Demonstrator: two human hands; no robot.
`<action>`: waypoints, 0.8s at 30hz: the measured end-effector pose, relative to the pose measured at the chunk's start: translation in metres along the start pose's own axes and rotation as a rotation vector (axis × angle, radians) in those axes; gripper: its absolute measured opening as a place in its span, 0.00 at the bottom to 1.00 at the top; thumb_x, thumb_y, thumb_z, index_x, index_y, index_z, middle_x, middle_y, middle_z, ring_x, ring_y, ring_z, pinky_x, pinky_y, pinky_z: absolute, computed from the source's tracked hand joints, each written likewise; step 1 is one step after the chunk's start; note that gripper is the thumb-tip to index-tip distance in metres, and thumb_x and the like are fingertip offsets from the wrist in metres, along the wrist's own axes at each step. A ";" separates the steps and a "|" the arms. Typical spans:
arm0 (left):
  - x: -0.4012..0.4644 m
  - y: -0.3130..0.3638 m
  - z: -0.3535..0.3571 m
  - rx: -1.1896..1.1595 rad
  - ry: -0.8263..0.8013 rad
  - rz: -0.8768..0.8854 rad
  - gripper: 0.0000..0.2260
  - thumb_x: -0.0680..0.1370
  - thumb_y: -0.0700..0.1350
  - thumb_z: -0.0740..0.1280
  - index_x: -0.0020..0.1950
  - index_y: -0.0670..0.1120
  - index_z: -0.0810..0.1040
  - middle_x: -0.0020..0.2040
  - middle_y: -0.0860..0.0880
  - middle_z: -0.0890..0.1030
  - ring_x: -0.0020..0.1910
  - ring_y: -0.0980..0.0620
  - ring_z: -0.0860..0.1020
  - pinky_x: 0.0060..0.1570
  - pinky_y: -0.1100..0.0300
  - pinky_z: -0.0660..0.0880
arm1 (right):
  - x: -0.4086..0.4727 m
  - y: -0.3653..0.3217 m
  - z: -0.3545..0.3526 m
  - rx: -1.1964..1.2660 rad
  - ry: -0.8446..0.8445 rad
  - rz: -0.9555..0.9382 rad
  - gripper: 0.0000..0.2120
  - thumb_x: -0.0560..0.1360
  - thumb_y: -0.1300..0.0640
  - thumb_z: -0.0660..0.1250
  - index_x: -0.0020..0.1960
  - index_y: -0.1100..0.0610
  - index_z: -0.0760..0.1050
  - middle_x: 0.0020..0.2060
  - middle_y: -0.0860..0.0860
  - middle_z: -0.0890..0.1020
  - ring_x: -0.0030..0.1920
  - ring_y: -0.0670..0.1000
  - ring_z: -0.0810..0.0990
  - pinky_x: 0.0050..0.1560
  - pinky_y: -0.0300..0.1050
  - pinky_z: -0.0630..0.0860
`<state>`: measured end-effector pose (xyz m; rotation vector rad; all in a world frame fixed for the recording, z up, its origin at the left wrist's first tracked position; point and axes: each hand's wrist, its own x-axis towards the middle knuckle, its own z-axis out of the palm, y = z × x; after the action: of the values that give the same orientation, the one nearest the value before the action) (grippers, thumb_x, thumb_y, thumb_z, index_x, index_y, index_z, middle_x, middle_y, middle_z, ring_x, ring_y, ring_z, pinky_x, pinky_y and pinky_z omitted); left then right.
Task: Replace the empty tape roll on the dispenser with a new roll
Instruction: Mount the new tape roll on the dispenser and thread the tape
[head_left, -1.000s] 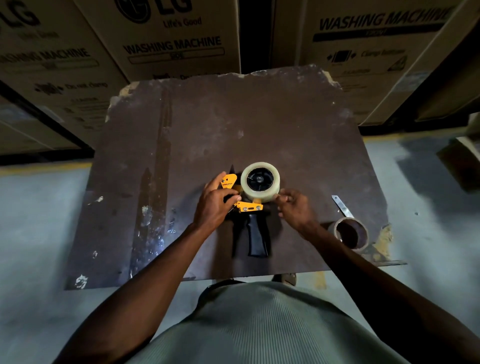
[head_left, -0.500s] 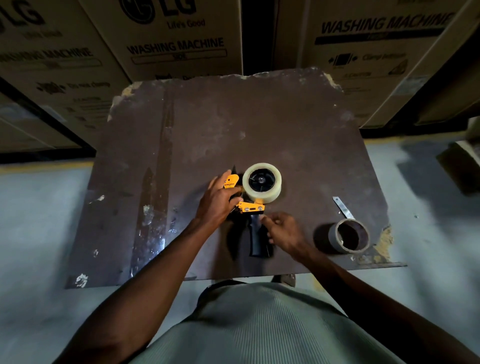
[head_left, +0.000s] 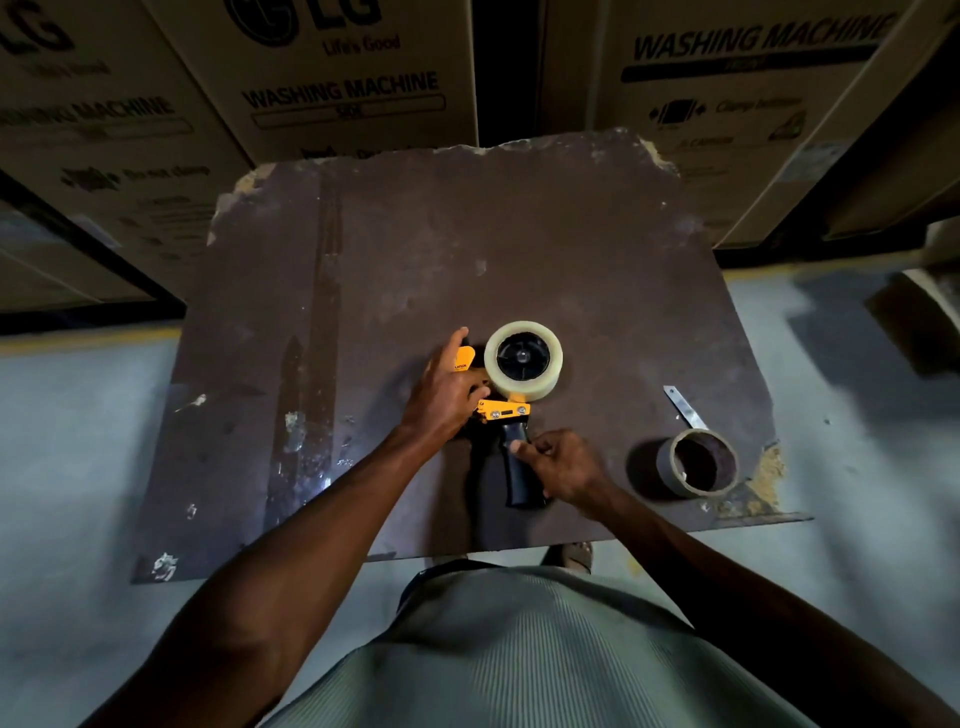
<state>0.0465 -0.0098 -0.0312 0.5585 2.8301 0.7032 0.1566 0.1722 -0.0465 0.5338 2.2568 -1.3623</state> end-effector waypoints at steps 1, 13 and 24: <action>-0.005 -0.001 0.002 -0.004 0.040 0.023 0.06 0.76 0.45 0.71 0.43 0.43 0.84 0.80 0.42 0.58 0.77 0.40 0.61 0.71 0.46 0.66 | 0.001 0.001 0.001 0.018 0.009 0.011 0.22 0.77 0.45 0.70 0.27 0.52 0.73 0.21 0.46 0.75 0.24 0.46 0.74 0.27 0.38 0.68; -0.030 -0.018 0.009 -0.205 0.104 -0.025 0.11 0.76 0.44 0.72 0.37 0.40 0.79 0.79 0.44 0.61 0.61 0.46 0.80 0.51 0.56 0.76 | 0.008 0.005 -0.004 0.073 -0.016 0.076 0.23 0.75 0.40 0.70 0.28 0.52 0.76 0.21 0.48 0.75 0.25 0.50 0.72 0.30 0.43 0.68; -0.051 -0.037 0.013 -0.294 0.180 -0.110 0.07 0.74 0.47 0.74 0.39 0.45 0.81 0.76 0.43 0.66 0.70 0.44 0.71 0.63 0.54 0.71 | 0.010 0.002 0.003 0.150 -0.004 0.203 0.20 0.72 0.37 0.66 0.37 0.55 0.78 0.36 0.55 0.83 0.36 0.56 0.80 0.38 0.50 0.77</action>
<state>0.0847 -0.0547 -0.0562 0.3029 2.8118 1.1742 0.1503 0.1714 -0.0548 0.7868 2.0445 -1.4321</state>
